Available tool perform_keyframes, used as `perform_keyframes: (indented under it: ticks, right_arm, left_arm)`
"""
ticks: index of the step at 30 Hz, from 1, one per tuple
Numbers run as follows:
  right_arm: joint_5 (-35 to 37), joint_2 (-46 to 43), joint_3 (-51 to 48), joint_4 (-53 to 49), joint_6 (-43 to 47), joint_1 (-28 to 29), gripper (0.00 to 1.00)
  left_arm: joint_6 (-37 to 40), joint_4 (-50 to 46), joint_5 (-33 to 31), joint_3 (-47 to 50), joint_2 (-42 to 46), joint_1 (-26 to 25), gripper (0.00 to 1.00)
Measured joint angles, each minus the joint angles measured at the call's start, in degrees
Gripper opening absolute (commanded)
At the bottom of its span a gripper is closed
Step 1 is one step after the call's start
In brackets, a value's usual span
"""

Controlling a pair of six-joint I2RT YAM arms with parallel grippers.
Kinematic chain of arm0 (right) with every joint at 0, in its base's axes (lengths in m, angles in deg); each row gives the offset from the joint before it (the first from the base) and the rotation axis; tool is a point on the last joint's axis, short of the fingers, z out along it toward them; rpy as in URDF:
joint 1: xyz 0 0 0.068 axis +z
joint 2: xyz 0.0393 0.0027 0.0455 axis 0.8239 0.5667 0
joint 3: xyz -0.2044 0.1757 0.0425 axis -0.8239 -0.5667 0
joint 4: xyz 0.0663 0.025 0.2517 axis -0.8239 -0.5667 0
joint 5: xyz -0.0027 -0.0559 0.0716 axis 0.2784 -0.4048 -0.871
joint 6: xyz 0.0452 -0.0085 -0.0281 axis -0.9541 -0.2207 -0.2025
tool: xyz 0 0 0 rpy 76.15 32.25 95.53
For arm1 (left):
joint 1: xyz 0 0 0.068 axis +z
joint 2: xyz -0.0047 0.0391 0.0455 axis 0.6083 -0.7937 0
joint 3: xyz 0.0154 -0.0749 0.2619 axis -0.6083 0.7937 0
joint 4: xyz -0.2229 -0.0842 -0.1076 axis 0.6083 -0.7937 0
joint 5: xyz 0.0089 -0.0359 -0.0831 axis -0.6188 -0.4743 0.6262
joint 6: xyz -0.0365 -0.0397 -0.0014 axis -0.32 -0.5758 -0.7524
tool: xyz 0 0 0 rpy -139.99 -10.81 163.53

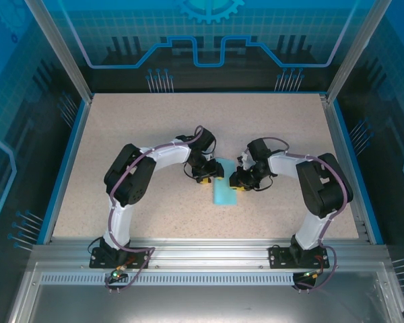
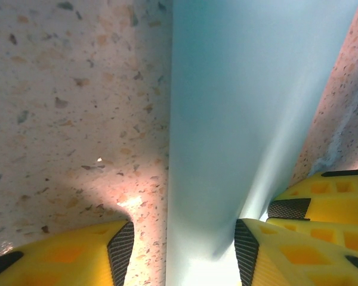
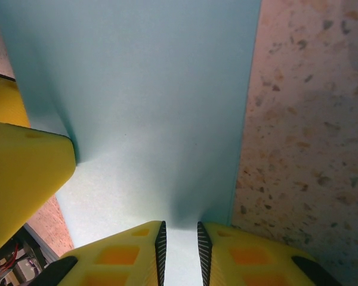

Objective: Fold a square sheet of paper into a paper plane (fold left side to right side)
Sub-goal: Hold the square sheet of paper at the center of the table, then first fold the square sheet of paper in half at the center of the table.

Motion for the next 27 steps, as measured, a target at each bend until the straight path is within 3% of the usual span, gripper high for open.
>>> perform_keyframes:
  ticks: [8,16,27]
  right_arm:
    - [0.09,0.52,0.72,-0.96,0.39,0.0,0.24]
    - [0.09,0.74,1.01,-1.36,0.39,0.0,0.24]
    - [0.09,0.74,1.03,-1.4,0.39,0.0,0.24]
  left_arm:
    - [1.49,-0.79,-2.82,1.7,4.09,0.0,0.62]
    - [1.75,2.91,1.27,1.77,9.09,0.17,0.43]
    - [1.27,8.41,7.78,1.88,3.3,-1.88,0.4]
